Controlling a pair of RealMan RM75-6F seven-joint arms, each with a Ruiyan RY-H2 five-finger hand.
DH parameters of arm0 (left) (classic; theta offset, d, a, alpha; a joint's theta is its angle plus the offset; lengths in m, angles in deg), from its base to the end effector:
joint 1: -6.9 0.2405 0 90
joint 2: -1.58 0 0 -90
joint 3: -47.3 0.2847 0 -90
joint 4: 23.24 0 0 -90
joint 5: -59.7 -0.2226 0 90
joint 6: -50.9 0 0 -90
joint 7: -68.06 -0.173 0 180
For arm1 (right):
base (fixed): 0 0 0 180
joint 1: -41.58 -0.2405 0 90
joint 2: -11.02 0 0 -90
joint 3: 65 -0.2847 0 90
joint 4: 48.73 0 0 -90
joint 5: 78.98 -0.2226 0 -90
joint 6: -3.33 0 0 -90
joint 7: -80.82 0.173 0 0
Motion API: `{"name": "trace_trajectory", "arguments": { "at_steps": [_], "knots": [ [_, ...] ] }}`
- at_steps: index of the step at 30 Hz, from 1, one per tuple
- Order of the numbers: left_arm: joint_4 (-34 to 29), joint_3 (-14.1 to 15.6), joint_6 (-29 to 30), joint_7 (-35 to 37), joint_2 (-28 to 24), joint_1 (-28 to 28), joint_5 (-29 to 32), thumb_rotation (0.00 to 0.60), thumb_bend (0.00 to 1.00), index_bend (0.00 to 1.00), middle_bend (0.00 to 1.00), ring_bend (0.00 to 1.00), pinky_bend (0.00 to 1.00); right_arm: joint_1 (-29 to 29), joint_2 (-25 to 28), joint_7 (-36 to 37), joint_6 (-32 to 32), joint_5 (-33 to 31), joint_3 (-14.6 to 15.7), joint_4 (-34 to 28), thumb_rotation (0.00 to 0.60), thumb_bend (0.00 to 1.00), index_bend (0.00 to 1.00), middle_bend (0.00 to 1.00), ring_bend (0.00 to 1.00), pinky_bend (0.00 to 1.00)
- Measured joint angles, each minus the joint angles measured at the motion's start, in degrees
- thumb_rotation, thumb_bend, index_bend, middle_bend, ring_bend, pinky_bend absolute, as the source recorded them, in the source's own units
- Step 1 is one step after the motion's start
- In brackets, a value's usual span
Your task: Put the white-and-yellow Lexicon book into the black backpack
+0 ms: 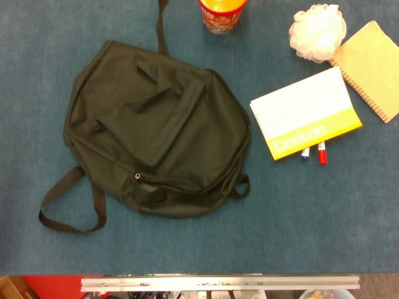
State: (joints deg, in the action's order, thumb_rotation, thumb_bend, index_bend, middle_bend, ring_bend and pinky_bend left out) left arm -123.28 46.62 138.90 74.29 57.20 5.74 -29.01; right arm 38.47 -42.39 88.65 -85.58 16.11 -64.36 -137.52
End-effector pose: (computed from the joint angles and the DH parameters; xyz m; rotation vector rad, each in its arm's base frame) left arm -0.3280 0.1822 0.1963 -1.3480 -0.9859 -0.9628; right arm -0.3463 -0.1888 0.2208 1.5363 -0.7834 0.8708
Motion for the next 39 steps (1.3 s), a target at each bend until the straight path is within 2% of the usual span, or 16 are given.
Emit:
{"name": "trace_trajectory", "arguments": {
  "at_steps": [11,17,24,29,39],
  "knots": [
    [0.4,0.3,0.4,0.6,0.1,0.3,-0.2,0.600,0.18,0.30,0.21,0.16,0.18,-1.3,1.0,-1.9,1.5,1.5,0.0,-1.7,0.600,0.36,0.38,0.34,0.25,0.41],
    [0.2,0.5,0.7,0.7,-0.1,0.5,-0.7,0.600,0.18,0.30,0.21,0.16,0.18,-3.4,1.7,-4.9,4.5,3.0,0.1,-3.0,0.600,0.35,0.38,0.34,0.25,0.41],
    [-0.3,1.0,1.5,0.9,-0.5,1.0,-1.6,0.600,0.19,0.30,0.21,0.16,0.18,-7.3,1.2,-10.9,11.4,3.5,-0.1,-4.8,0.600,0.24,0.36,0.31,0.24,0.41],
    [-0.4,1.4,1.8,1.1,-0.7,1.4,-1.8,0.600,0.18,0.30,0.21,0.16,0.18,-10.7,-1.1,-17.2,18.1,2.0,-0.7,-5.4,0.600,0.10,0.32,0.29,0.22,0.40],
    [0.3,1.7,2.4,2.2,-0.6,2.1,-1.6,0.600,0.18,0.30,0.21,0.16,0.18,-16.6,-8.9,-28.5,27.3,-2.9,-2.4,-2.6,0.600,0.10,0.30,0.28,0.19,0.37]
  ]
}}
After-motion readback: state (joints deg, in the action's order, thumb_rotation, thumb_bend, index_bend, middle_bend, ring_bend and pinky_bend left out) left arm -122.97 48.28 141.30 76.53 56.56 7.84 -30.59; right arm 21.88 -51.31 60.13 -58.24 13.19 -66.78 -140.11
